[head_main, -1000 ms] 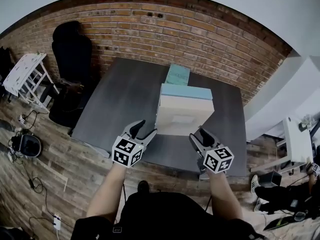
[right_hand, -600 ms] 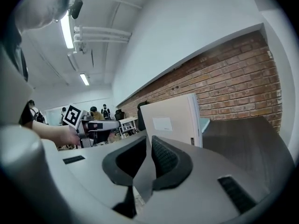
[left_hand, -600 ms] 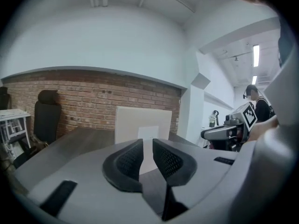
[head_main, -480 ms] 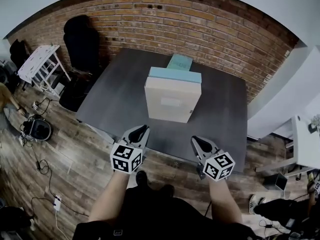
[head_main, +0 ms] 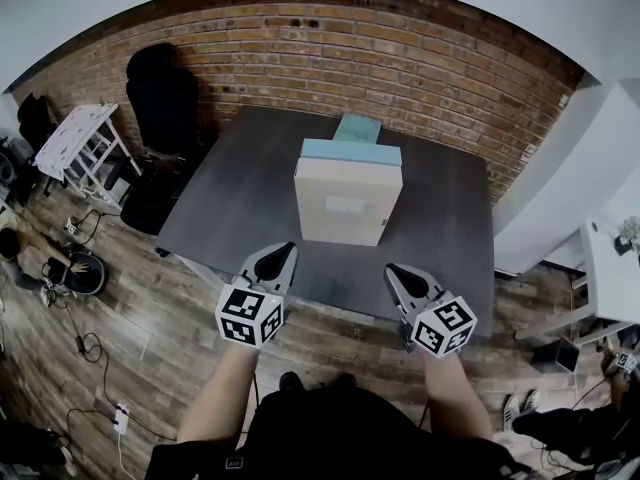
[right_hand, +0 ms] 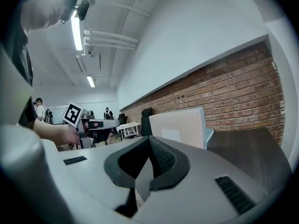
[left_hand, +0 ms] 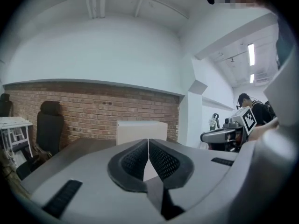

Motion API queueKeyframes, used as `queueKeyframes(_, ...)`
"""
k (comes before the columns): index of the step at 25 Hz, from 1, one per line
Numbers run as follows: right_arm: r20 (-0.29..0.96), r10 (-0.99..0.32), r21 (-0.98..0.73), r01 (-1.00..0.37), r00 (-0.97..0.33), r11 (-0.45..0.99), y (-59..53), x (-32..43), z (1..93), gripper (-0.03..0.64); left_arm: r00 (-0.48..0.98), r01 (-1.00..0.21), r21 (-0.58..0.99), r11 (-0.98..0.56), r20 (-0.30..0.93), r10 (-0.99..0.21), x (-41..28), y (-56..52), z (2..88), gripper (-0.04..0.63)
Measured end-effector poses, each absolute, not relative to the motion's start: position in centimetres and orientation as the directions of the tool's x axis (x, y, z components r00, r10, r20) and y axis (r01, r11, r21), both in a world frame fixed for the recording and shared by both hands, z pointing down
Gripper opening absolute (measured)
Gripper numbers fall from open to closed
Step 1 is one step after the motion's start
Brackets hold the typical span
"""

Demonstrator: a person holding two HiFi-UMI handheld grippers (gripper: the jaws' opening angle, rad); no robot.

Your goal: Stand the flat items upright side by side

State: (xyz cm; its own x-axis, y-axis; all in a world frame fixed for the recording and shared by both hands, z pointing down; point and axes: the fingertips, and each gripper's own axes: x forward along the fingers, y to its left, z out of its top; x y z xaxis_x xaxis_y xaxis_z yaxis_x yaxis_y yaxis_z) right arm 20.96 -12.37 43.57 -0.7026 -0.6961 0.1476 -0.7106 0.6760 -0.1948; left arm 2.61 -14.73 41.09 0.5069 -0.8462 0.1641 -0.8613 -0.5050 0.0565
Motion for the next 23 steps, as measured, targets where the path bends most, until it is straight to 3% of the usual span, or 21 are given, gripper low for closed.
queueKeyframes(9,0.102,-0.705,-0.194,-0.709,-0.702,0.678,-14.5,18.5,40.5,0.017,0.482,-0.876,0.050,-0.480,0.126,-0.867,0.1,-16.3,39.5,0.023)
queueKeyframes(23,0.132,-0.657,-0.226,-0.668,-0.742,0.709,-13.2,15.6,42.6,0.017,0.457,-0.890,0.069,-0.451,0.156,-0.876,-2.1,-15.4,40.9,0.023)
